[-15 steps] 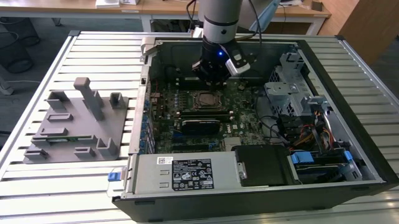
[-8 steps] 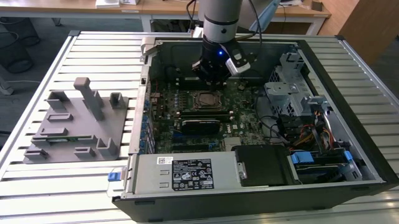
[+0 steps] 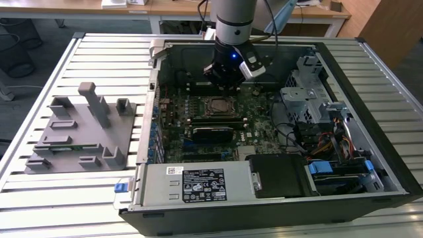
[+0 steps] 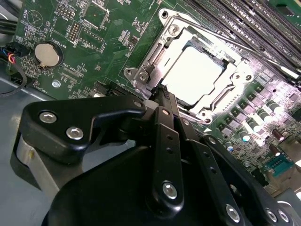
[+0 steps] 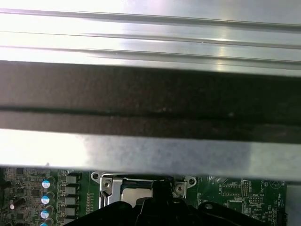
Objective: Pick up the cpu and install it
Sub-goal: 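Install the second cpu locking lever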
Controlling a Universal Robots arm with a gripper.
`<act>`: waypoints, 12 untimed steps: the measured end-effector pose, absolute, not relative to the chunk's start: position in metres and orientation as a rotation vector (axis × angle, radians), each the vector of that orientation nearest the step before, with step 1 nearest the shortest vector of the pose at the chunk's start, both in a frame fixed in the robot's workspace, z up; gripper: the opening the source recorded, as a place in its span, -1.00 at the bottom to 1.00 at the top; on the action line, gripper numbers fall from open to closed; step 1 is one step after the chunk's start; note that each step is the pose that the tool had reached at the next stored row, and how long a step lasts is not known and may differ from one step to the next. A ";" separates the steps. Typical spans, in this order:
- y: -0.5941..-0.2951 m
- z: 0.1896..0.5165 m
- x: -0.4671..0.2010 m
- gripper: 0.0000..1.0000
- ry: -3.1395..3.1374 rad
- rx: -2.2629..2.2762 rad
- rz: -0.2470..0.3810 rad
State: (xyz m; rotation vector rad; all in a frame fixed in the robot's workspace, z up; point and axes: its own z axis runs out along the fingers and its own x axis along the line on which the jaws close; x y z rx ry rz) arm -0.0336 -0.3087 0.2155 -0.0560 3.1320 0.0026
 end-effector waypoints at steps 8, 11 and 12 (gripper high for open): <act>-0.309 0.216 -0.034 -0.79 3.132 -0.056 0.001; -0.309 0.217 -0.034 -0.79 3.132 -0.056 -0.002; -0.309 0.218 -0.034 -0.79 3.132 -0.056 -0.005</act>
